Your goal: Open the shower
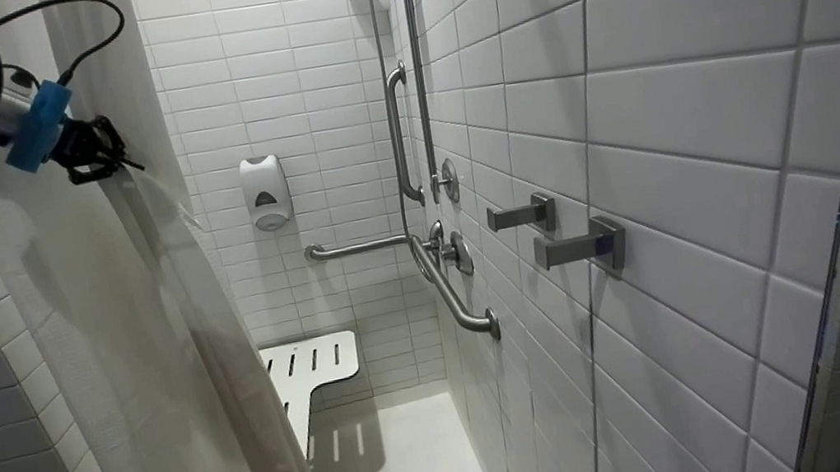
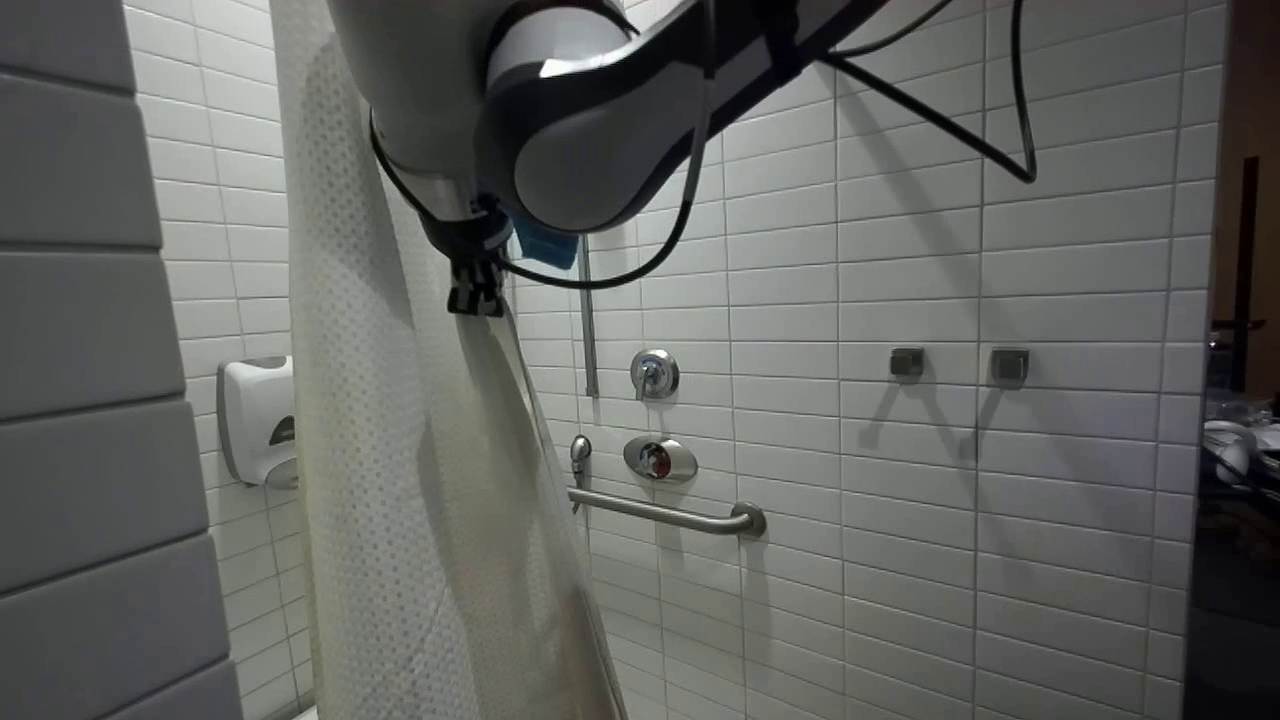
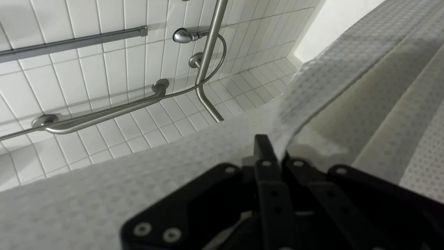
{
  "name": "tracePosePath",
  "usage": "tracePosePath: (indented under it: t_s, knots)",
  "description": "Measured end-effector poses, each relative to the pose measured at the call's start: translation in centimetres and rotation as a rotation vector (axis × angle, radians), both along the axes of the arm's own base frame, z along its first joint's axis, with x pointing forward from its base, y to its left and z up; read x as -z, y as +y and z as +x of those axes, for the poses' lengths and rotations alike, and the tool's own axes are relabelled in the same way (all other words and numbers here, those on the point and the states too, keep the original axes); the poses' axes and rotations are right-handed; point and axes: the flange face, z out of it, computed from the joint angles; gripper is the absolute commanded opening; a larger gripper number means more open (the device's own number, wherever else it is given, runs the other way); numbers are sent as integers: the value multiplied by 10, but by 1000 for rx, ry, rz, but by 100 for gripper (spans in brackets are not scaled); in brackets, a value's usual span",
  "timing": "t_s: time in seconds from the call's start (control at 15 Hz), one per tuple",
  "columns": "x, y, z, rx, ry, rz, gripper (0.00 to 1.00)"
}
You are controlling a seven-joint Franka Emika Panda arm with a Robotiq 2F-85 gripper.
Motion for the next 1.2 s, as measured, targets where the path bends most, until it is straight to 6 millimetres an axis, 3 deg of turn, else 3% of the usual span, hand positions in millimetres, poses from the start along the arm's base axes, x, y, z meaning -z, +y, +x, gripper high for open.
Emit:
tracePosePath:
  t_s: [1.07, 1.13, 1.2]
  knots:
    - [26, 36, -45, -163, -58, -221, 0]
    - [27, 38, -49, -170, -61, -229, 27]
    - [28, 39, -52, -179, -65, -240, 27]
